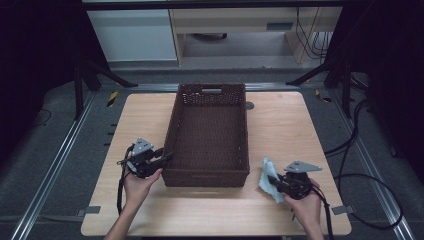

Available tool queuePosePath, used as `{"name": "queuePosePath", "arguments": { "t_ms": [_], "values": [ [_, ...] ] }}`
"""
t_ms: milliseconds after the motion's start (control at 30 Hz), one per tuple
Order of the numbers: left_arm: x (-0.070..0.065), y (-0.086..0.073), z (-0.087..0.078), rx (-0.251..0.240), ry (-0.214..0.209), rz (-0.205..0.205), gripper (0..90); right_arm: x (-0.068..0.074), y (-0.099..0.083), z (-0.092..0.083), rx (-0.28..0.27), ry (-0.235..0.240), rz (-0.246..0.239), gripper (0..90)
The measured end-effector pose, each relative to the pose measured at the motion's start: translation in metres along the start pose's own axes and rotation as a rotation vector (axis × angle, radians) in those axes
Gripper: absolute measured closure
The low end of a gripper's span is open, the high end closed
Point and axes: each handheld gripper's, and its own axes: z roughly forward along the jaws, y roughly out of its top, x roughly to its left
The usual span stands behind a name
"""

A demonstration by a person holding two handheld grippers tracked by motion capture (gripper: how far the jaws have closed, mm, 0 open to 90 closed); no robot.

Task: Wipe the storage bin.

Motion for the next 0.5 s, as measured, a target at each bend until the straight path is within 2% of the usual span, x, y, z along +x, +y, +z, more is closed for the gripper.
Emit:
{"name": "queuePosePath", "arguments": {
  "t_ms": [133, 267, 500],
  "values": [
    [-0.001, 0.0, 0.0, 0.001, 0.005, 0.002, 59.4, -0.025, -0.007, -0.015, -0.009, -0.092, 0.034, 77.6],
    [-0.001, 0.0, 0.0, 0.001, 0.005, 0.001, 59.5, -0.041, -0.014, -0.019, 0.015, -0.141, 0.068, 77.3],
    [-0.001, 0.0, 0.0, 0.005, 0.008, 0.005, 59.5, -0.054, -0.023, -0.015, 0.061, -0.168, 0.096, 75.1]
  ]
}}
